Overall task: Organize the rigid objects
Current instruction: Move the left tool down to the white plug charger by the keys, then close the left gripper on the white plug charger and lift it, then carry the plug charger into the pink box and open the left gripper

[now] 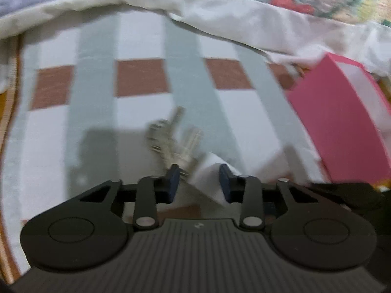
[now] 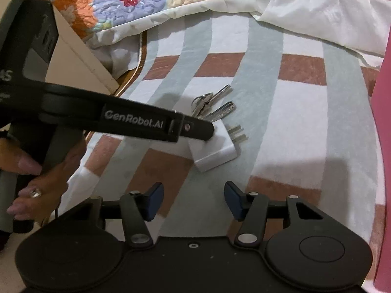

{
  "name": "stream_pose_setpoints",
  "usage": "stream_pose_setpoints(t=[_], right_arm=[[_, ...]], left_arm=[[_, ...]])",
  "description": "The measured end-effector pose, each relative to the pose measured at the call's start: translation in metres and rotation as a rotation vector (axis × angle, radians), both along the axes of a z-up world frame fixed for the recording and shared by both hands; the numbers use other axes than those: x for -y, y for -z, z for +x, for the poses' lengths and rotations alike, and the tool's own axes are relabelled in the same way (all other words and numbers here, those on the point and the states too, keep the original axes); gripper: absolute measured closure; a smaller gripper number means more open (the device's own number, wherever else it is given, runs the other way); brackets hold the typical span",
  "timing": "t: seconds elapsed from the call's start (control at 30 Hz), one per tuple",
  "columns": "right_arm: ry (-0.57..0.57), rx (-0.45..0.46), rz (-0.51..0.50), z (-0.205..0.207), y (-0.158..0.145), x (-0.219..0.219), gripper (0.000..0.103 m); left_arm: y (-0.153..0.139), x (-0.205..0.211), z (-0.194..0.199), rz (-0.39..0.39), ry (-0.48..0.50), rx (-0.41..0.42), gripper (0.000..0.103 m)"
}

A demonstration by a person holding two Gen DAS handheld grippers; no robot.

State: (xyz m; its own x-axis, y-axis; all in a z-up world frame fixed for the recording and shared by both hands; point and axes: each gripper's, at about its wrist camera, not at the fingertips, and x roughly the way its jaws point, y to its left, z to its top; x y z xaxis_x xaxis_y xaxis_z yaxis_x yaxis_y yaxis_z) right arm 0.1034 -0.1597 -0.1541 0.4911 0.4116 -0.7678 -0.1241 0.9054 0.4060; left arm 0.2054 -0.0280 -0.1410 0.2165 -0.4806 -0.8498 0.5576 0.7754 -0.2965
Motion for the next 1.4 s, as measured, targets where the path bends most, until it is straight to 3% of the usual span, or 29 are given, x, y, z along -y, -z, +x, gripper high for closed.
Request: stream_pose_setpoints(t=[0.13, 0.3, 0.4, 0.47, 0.5, 0.6, 0.63, 0.7, 0.8, 0.93, 1.17, 1.3, 1.4], right_arm=[[0.002, 0.049, -0.107, 0.001, -0.004, -0.004, 0.04], [-0.001, 0.058, -0.178, -0.008, -0.008, -0.003, 0.037], [-0.012, 0.066, -0.194, -0.012, -0.004, -0.003, 0.037], [-0.012, 0.077, -0.216, -0.011, 0.0, -0.003, 0.036], [-0.02, 0.098, -0.23, -0.011, 0.001, -0.005, 0.036], [-0.013, 0.131, -0.224, -0.012, 0.004, -0.006, 0.037], [-0.005, 0.132, -0.247, -0.011, 0.004, -0.007, 0.045], [-0.004, 0.133, -0.262, -0.012, 0.004, -0.009, 0.046], [-0.006, 0.149, -0.264, -0.014, 0.005, -0.007, 0.046], [-0.018, 0.171, -0.289, -0.018, 0.007, -0.008, 0.046], [0.016, 0.142, -0.308, -0.025, 0.003, -0.011, 0.047], [0.034, 0.14, -0.265, -0.035, -0.005, 0.0, 0.046], [0.027, 0.197, -0.271, -0.047, -0.018, 0.001, 0.046]], left_arm=[[0.006, 0.002, -0.004, -0.05, 0.036, -0.124, 0.072], [0.015, 0.001, -0.004, -0.132, -0.006, -0.283, 0.072], [0.017, 0.005, -0.007, -0.111, -0.028, -0.275, 0.072], [0.02, 0.005, -0.005, -0.097, -0.073, -0.261, 0.061], [0.022, 0.003, -0.002, -0.103, -0.107, -0.261, 0.06], [0.024, -0.003, 0.0, -0.126, -0.136, -0.278, 0.063], [0.024, -0.003, -0.002, -0.13, -0.131, -0.28, 0.065], [0.028, -0.004, -0.005, -0.16, -0.126, -0.33, 0.069], [0.029, -0.003, -0.009, -0.182, -0.144, -0.306, 0.069], [0.025, 0.004, -0.017, -0.142, -0.149, -0.266, 0.067], [0.011, 0.016, -0.038, -0.095, -0.072, -0.164, 0.07], [-0.006, 0.011, -0.049, -0.149, -0.06, -0.18, 0.07], [-0.021, 0.008, -0.056, -0.158, -0.077, -0.155, 0.07]])
